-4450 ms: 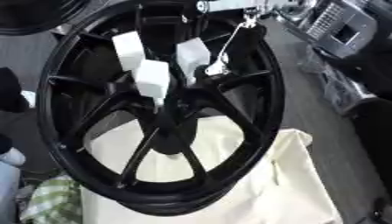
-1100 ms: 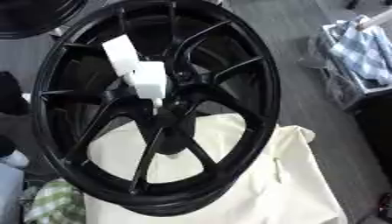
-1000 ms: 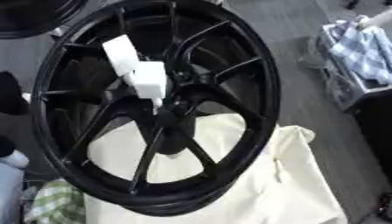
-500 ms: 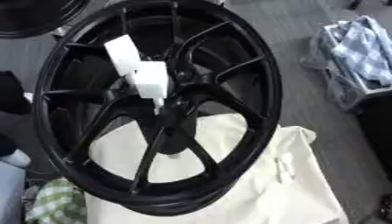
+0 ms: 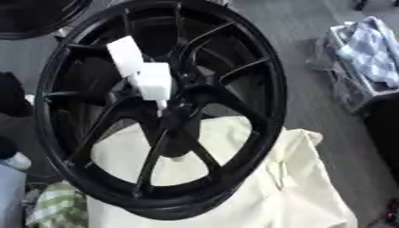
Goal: Pull the pin out of the wheel hub.
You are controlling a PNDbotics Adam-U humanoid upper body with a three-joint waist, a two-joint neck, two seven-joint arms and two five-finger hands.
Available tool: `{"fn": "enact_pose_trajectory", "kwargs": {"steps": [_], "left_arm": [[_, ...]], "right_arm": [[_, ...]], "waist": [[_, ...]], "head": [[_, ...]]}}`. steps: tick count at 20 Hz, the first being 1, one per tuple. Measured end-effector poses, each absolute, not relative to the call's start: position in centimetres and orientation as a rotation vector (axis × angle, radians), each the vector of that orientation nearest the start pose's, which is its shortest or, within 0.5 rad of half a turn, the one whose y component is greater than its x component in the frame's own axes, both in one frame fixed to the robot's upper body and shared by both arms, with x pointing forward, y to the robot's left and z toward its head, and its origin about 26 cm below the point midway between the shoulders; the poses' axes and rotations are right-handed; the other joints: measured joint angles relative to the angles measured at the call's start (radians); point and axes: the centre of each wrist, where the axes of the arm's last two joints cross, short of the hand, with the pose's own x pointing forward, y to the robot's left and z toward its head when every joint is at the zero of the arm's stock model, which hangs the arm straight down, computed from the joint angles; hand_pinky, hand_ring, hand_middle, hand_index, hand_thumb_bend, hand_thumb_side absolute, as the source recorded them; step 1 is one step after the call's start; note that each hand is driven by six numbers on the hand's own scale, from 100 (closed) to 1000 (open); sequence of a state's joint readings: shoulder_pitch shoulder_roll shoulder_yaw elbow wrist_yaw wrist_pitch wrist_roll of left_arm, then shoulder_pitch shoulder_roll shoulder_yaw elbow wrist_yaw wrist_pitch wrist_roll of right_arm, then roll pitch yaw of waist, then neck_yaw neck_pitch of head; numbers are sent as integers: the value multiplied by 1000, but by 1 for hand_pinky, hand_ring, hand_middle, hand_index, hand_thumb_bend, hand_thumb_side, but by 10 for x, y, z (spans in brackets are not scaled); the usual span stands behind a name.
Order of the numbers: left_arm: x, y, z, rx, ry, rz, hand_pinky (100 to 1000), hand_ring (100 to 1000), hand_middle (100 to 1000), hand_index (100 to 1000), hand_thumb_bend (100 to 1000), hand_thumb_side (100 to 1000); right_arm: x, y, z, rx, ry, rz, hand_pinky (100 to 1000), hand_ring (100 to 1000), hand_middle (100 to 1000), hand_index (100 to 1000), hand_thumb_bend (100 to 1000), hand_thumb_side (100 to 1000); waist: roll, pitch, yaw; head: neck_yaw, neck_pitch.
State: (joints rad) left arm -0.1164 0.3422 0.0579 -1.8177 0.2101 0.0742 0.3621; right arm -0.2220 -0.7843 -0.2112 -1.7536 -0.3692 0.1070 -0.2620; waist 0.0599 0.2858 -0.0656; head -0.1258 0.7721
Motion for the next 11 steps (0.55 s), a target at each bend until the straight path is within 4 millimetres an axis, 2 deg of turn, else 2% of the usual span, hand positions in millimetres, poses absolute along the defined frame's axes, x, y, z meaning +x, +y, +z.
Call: {"fn": "enact_pose_trajectory", "kwargs": {"steps": [3,4,5,7,11], "left_arm": [[296,310,114,326,-1870,196,754,688,747,735,100,813],[297,310,115,325,-1871,196,754,688,747,735,100,813],[297,310,115,324,-1872,195,754,688,747,735,100,813],[297,309,115,321,-1872,193,754,688,748,735,100,812],[297,306,114,310,-1871,196,754,688,747,735,100,811]], "right_arm": [[309,-397,231,-476,-2001,18,810,739,656,739,159,388],[312,-393,231,-448,-2010,18,814,743,657,740,174,359],[314,-388,231,-422,-2017,20,815,745,657,740,142,399],[319,-380,231,-375,-2034,27,815,747,658,742,114,418],[328,-365,223,-292,-2036,35,814,746,657,742,100,457]], "waist": [[3,-1,4],[4,-3,6],[5,-5,6],[5,-8,9],[6,-10,13]], "head": [[-3,0],[-4,0],[-6,0],[-9,0],[-10,0]]}}
